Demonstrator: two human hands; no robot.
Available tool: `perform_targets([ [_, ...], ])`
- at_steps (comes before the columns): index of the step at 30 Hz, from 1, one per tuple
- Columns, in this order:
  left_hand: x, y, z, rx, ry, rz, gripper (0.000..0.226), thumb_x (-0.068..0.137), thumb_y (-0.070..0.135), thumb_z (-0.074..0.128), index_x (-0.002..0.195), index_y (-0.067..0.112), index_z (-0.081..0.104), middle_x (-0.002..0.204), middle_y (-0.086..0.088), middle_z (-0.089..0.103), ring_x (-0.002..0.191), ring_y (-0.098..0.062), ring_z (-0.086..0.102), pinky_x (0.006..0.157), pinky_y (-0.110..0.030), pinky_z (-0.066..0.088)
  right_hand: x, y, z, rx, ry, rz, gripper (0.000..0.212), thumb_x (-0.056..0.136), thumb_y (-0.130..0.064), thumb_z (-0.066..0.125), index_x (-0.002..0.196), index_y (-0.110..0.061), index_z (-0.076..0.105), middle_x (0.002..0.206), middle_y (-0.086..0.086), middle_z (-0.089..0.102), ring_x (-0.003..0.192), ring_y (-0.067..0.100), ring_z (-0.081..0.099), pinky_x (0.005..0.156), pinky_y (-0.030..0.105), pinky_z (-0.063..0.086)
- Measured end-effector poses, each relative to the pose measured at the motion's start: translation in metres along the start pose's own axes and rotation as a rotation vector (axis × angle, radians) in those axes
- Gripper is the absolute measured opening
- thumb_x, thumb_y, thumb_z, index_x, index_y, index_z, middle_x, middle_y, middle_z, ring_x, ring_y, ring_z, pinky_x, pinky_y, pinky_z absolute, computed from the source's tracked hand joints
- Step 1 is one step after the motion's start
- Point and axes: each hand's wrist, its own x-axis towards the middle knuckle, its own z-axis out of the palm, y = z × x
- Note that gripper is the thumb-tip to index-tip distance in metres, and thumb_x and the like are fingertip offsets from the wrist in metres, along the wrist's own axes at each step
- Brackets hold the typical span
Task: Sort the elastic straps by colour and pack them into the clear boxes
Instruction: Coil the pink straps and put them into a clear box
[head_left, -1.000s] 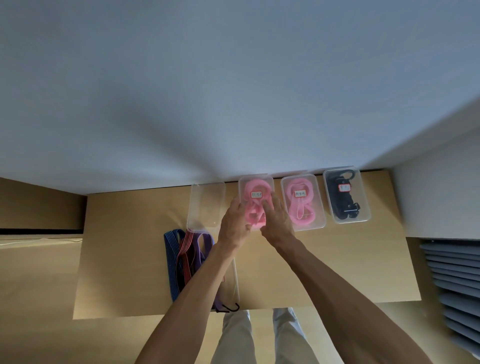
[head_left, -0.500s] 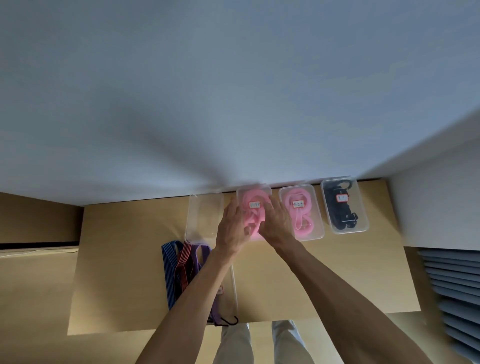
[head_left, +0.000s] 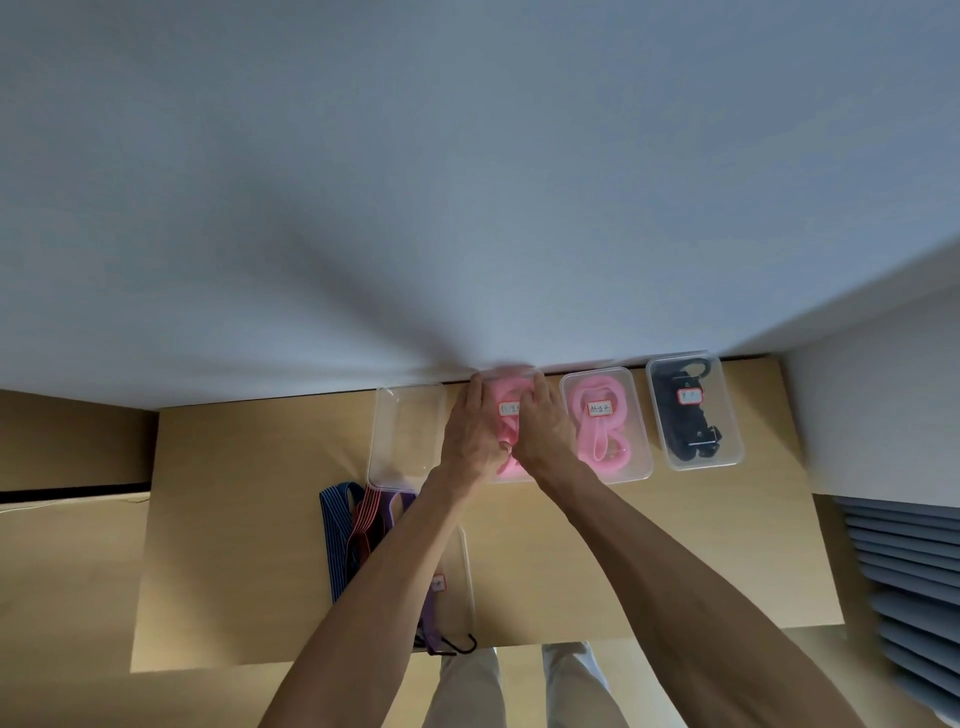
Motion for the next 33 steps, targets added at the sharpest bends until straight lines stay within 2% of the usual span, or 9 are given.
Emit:
perform_targets([
  [5, 0.000, -0.002, -0.003, 0.170, -0.040, 0.038, 0.085, 0.080, 0.030, 0.071, 0.150, 0.008, 0.029, 0.160, -0.013, 0.022, 0.148, -0.026, 0.024, 0.120, -0.032, 0.023, -0.005, 0.005, -0.003, 0.039, 0.036, -0.035, 0.066, 0.075, -0.025, 0.081, 0.132, -0.014, 0.050, 0.165, 0.006, 0.018, 0.151, 0.021, 0.019, 0.112, 0.034, 0.033],
  [10, 0.007, -0.007, 0.002, 0.156, -0.056, 0.062, 0.091, 0.077, 0.027, 0.076, 0.152, 0.010, 0.028, 0.160, -0.009, 0.026, 0.149, -0.024, 0.023, 0.121, -0.031, 0.019, 0.001, 0.009, 0.004, 0.031, 0.009, -0.070, 0.077, 0.077, -0.024, 0.081, 0.142, -0.012, 0.041, 0.167, 0.009, 0.010, 0.154, 0.021, 0.006, 0.122, 0.035, 0.017],
  [13, 0.008, -0.007, 0.001, 0.145, -0.045, 0.055, 0.086, 0.075, 0.023, 0.074, 0.150, 0.019, 0.031, 0.155, -0.005, 0.030, 0.143, -0.024, 0.031, 0.116, -0.033, 0.028, 0.005, 0.003, 0.002, -0.020, -0.032, -0.077, 0.080, 0.082, -0.034, 0.078, 0.144, -0.003, 0.038, 0.165, 0.018, 0.008, 0.154, 0.027, 0.004, 0.124, 0.034, 0.007],
  [18, 0.006, -0.002, -0.011, 0.205, -0.046, 0.060, 0.054, 0.089, 0.030, 0.063, 0.140, 0.021, 0.048, 0.159, -0.011, 0.029, 0.146, -0.025, 0.028, 0.117, -0.035, 0.024, 0.000, 0.000, -0.011, 0.046, 0.016, -0.004, 0.054, 0.083, -0.016, 0.071, 0.132, -0.009, 0.047, 0.164, 0.013, 0.017, 0.149, 0.028, 0.021, 0.115, 0.036, 0.028],
  [20, 0.000, 0.005, -0.008, 0.176, -0.005, 0.095, 0.053, 0.084, 0.027, 0.067, 0.134, 0.021, 0.054, 0.158, -0.014, 0.030, 0.144, -0.030, 0.032, 0.116, -0.040, 0.030, -0.008, 0.006, -0.013, 0.041, 0.094, 0.029, 0.060, 0.080, -0.015, 0.074, 0.132, -0.011, 0.045, 0.162, 0.014, 0.019, 0.150, 0.030, 0.018, 0.117, 0.039, 0.026],
  [22, -0.009, 0.013, 0.000, 0.200, 0.017, 0.135, 0.054, 0.076, 0.030, 0.070, 0.128, 0.021, 0.058, 0.153, -0.013, 0.035, 0.135, -0.032, 0.040, 0.105, -0.044, 0.040, -0.019, 0.016, -0.010, 0.039, 0.139, 0.110, 0.069, 0.080, -0.016, 0.074, 0.140, -0.014, 0.039, 0.162, 0.015, 0.017, 0.152, 0.031, 0.010, 0.122, 0.043, 0.018],
  [24, -0.016, 0.017, 0.010, 0.278, -0.019, 0.135, 0.065, 0.081, 0.036, 0.067, 0.141, 0.022, 0.046, 0.157, -0.011, 0.028, 0.143, -0.032, 0.030, 0.103, -0.043, 0.042, -0.028, 0.029, -0.005, 0.061, 0.138, 0.199, 0.072, 0.082, -0.005, 0.066, 0.145, -0.015, 0.033, 0.163, 0.016, 0.011, 0.153, 0.033, 0.005, 0.122, 0.044, 0.018],
  [28, -0.013, 0.016, 0.021, 0.295, -0.066, 0.102, 0.077, 0.088, 0.037, 0.065, 0.153, 0.024, 0.027, 0.162, -0.010, 0.016, 0.151, -0.030, 0.012, 0.107, -0.040, 0.041, -0.037, 0.052, 0.002, 0.001, 0.050, 0.218, 0.082, 0.085, -0.002, 0.064, 0.154, -0.016, 0.023, 0.165, 0.012, 0.003, 0.154, 0.029, 0.001, 0.111, 0.041, 0.039],
  [33, -0.020, 0.028, 0.020, 0.298, -0.034, 0.063, 0.069, 0.092, 0.034, 0.063, 0.151, 0.016, 0.034, 0.160, -0.013, 0.025, 0.149, -0.030, 0.022, 0.111, -0.040, 0.036, -0.040, 0.057, -0.002, 0.035, 0.203, 0.196, 0.051, 0.091, -0.004, 0.053, 0.140, -0.014, 0.045, 0.159, 0.013, 0.026, 0.147, 0.030, 0.022, 0.105, 0.040, 0.042],
])
